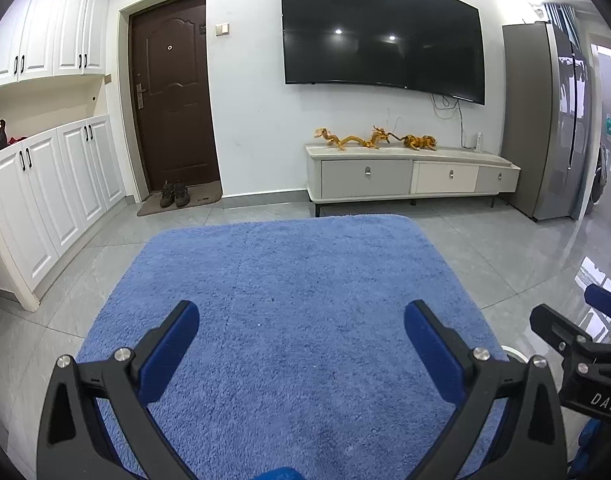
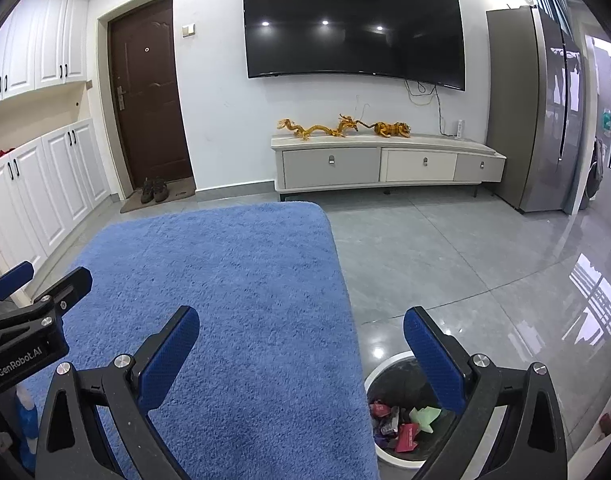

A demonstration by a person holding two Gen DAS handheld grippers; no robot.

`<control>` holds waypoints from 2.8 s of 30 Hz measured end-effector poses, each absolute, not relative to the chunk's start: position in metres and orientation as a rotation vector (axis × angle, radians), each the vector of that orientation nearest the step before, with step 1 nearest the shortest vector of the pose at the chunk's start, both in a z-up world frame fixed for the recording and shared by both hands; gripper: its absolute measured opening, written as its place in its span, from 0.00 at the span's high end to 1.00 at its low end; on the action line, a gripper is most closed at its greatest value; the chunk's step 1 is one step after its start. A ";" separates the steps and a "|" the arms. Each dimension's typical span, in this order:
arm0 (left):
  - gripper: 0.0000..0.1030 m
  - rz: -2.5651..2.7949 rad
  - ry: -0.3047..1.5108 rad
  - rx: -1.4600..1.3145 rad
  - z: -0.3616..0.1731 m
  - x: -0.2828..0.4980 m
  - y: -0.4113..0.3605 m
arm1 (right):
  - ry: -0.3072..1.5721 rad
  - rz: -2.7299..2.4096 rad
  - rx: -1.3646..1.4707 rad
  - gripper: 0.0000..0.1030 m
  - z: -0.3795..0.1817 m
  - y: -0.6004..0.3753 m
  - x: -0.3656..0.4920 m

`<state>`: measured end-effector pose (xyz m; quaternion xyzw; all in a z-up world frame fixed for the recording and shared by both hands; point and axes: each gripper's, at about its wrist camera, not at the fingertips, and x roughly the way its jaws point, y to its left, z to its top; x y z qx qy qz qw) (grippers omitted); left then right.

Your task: Collect trash

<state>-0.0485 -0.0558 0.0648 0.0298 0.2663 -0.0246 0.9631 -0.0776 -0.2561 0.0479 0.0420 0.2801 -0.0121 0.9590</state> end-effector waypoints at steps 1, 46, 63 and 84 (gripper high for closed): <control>0.00 -0.048 0.538 0.062 0.065 -0.048 -0.056 | 0.568 -0.024 0.085 0.00 0.048 -0.255 -0.077; 0.00 -0.129 0.552 0.107 0.050 -0.067 -0.096 | 0.563 -0.145 0.110 0.00 0.032 -0.291 -0.100; 0.00 -0.124 0.556 0.103 0.046 -0.067 -0.095 | 0.556 -0.164 0.106 0.00 0.029 -0.294 -0.100; 0.00 -0.132 0.558 0.115 0.043 -0.068 -0.100 | 0.544 -0.192 0.101 0.00 0.028 -0.300 -0.102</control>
